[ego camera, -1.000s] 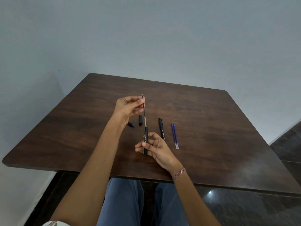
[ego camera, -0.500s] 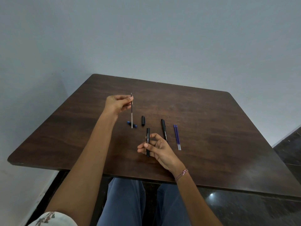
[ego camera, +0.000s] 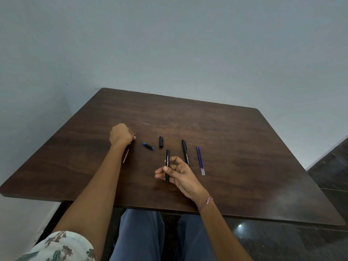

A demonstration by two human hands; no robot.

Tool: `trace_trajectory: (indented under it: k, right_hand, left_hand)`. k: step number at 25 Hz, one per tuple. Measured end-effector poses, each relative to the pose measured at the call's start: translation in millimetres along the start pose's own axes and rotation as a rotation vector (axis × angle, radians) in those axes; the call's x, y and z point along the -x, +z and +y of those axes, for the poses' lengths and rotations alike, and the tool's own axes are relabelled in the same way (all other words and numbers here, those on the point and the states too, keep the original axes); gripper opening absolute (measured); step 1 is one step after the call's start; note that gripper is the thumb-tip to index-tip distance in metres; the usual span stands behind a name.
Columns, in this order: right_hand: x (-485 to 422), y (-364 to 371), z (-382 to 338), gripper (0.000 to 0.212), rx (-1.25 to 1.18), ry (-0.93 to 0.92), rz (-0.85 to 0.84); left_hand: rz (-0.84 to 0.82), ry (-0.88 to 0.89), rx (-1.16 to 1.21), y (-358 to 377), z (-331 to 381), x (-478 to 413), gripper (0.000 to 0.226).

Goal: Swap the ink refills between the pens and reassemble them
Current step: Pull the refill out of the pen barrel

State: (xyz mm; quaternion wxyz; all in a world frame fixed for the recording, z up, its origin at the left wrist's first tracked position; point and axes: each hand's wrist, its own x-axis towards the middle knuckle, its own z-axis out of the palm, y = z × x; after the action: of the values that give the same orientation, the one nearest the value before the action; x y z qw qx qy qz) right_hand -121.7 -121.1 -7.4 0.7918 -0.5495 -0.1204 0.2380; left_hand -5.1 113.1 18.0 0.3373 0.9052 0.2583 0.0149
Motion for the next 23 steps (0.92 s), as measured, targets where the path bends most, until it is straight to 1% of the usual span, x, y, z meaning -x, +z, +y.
trace_trajectory:
  k: [7,15,18,20,22,23]
  right_hand:
    - [-0.4,-0.8,0.6,0.021,0.002,0.013,0.004]
    - [0.1,-0.1,0.0,0.019,0.0,0.008,0.012]
    - [0.4,0.2,-0.2,0.014,-0.014,-0.004,0.009]
    - [0.8,1.2,-1.5,0.011,-0.042,-0.023,0.014]
    - [1.7,2.5,-3.4,0.009,-0.081,-0.042,0.018]
    - [2.7,3.3,-4.1,0.011,-0.091,-0.05,0.027]
  left_hand:
    - [0.039,0.059,-0.128,1.7,4.6,7.1,0.023]
    - [0.029,0.041,-0.109,0.7,1.8,6.1,0.026]
    - [0.08,0.073,-0.103,0.5,3.3,11.8,0.028]
    - [0.171,0.139,-0.006,-0.5,7.7,23.1,0.027]
    - [0.253,0.225,0.186,0.5,11.0,38.7,0.026]
    - [0.261,0.263,0.298,2.6,12.7,48.3,0.024]
